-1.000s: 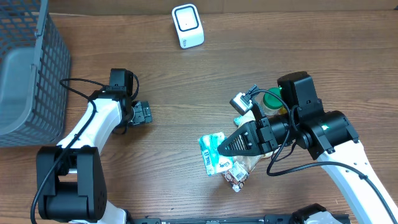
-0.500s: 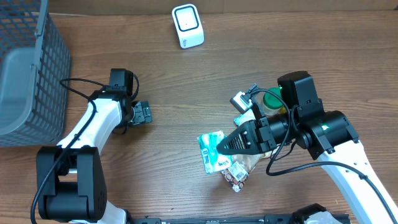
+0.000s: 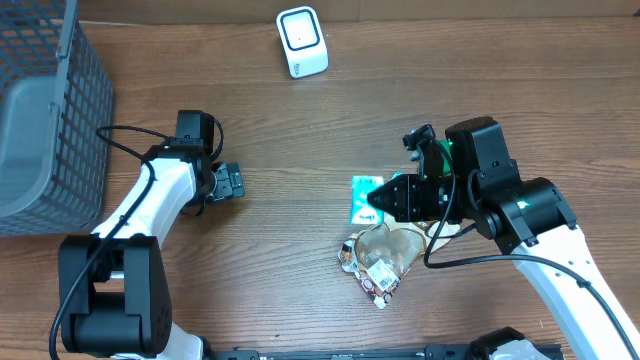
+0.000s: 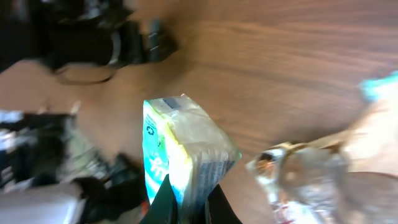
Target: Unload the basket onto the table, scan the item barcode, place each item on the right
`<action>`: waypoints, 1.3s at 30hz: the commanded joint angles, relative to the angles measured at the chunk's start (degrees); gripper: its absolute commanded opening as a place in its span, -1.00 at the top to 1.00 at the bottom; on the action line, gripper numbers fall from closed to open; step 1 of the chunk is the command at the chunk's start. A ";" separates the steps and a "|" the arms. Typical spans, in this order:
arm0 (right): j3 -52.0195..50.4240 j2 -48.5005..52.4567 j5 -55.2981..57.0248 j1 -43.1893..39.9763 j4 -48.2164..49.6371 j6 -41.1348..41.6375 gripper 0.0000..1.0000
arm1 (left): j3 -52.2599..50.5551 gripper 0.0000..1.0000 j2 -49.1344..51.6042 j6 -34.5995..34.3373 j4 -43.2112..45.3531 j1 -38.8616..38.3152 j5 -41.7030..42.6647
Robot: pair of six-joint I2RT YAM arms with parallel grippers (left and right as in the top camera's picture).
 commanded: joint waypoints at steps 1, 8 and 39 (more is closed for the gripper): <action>-0.24 0.63 6.34 -0.09 0.79 0.22 0.93 | 0.96 -1.00 -0.37 1.05 -0.02 -0.13 -0.74; -0.24 0.98 3.87 -0.09 1.01 0.26 0.82 | 0.96 -0.99 -0.37 1.05 0.00 -0.13 -0.74; 81.37 39.08 23.87 0.02 -38.12 -1.90 0.91 | 0.96 -1.00 -0.37 1.05 0.00 -0.13 -0.74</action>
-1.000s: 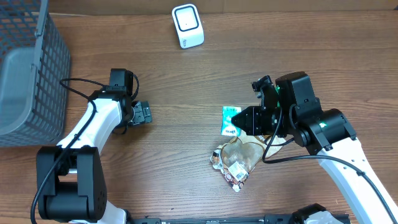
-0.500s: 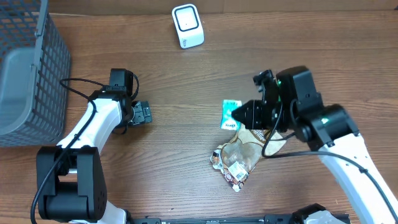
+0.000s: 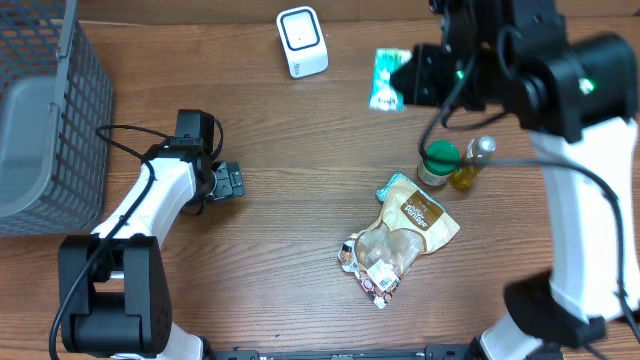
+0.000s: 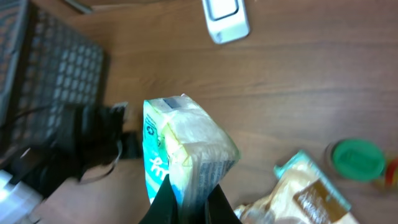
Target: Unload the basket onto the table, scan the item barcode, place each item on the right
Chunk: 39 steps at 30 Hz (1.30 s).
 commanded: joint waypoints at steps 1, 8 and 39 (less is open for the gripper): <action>2.38 4.74 4.13 0.00 0.85 -1.36 0.89 | 0.74 -0.99 -0.37 1.05 0.00 -0.13 -0.72; 2.32 10.71 8.50 -0.02 6.51 -1.31 0.89 | 0.74 -0.99 -0.37 1.05 0.00 -0.13 -0.72; -23.34 18.32 16.68 9.20 20.94 -7.23 0.27 | 0.74 -0.99 -0.37 1.05 0.00 -0.13 -0.72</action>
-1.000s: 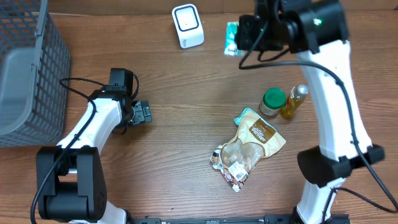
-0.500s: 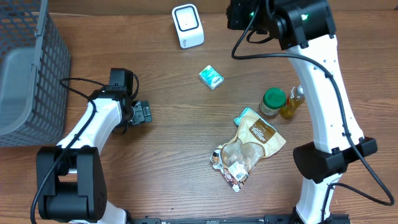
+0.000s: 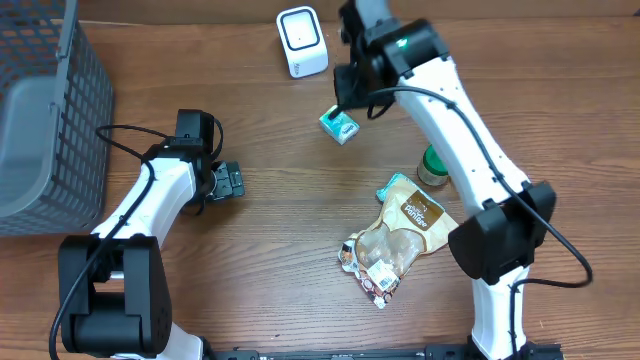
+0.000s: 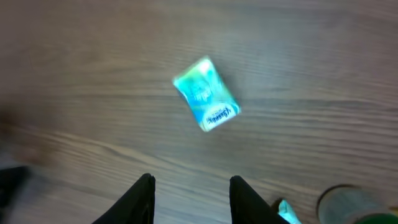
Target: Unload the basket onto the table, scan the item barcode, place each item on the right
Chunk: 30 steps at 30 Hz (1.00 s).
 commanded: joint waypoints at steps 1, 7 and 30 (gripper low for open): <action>-6.54 0.15 5.81 3.08 3.82 -3.41 0.25 | 0.74 -0.99 -0.37 1.05 -0.02 -0.13 -0.72; -16.85 0.15 15.76 6.71 16.76 -10.34 0.23 | 0.74 -0.99 -0.37 1.05 -0.02 -0.13 -0.72; -25.59 0.22 8.00 5.05 35.65 -16.59 0.25 | 0.74 -0.99 -0.37 1.05 -0.02 -0.13 -0.72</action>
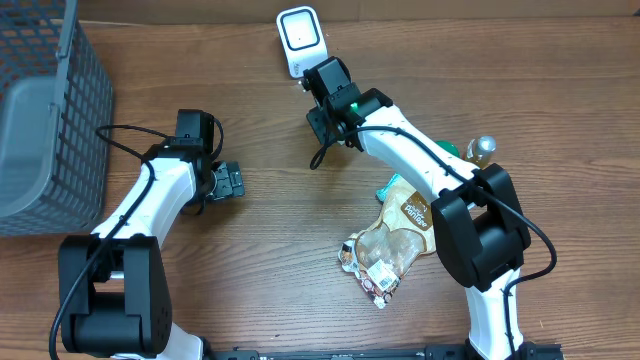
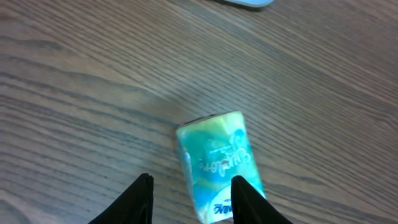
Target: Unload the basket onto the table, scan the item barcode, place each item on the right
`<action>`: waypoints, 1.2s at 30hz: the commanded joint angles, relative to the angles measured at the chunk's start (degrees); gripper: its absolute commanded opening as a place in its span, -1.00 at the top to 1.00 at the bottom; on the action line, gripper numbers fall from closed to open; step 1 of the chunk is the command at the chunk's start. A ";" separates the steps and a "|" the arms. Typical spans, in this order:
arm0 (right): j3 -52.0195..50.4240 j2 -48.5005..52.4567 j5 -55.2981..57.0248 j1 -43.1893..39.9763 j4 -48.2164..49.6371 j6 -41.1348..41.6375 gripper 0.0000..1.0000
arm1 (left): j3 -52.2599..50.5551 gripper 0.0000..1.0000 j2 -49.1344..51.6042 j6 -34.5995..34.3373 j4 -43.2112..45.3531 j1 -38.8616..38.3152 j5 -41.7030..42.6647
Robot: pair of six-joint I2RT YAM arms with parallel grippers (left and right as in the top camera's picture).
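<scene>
A teal tissue pack (image 2: 216, 163) lies flat on the wooden table (image 2: 74, 74), printed side up. My right gripper (image 2: 191, 186) is open low over it; the left finger stands clear of the pack and the right fingertip (image 2: 244, 190) is at its edge. In the overhead view the right wrist (image 1: 328, 100) hides the pack. The white scanner (image 1: 301, 40) stands just beyond, and its base (image 2: 245, 2) shows at the wrist view's top edge. My left gripper (image 1: 228, 181) rests on the table at the left, fingers seemingly together and holding nothing.
A grey mesh basket (image 1: 50, 120) fills the far left. Two snack bags (image 1: 395, 245) lie at the centre right. A green-lidded jar (image 1: 450, 150) and a yellow bottle (image 1: 483, 148) stand behind the right arm.
My right gripper was open well above the pack and is now much lower, with the pack between its fingers. The pack lies at a different angle in the wrist view. The left arm is unchanged.
My right gripper first held the tissue pack by the snack bags. Then it held the pack high up near the scanner. Later the pack lay on the table below the scanner with the gripper open above it. Now the open gripper sits low around it.
</scene>
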 commanded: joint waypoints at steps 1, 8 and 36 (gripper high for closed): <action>-0.42 0.13 -1.36 -0.09 0.44 -0.35 0.25 | 0.74 -1.00 -0.37 1.05 0.00 -0.13 -0.70; -0.42 0.20 -1.36 -0.09 0.44 -0.35 0.25 | 0.74 -1.00 -0.37 1.05 0.00 -0.13 -0.70; -0.42 5.79 1.27 -0.92 2.34 -0.37 0.32 | 0.74 -1.00 -0.37 1.05 -0.02 -0.13 -0.70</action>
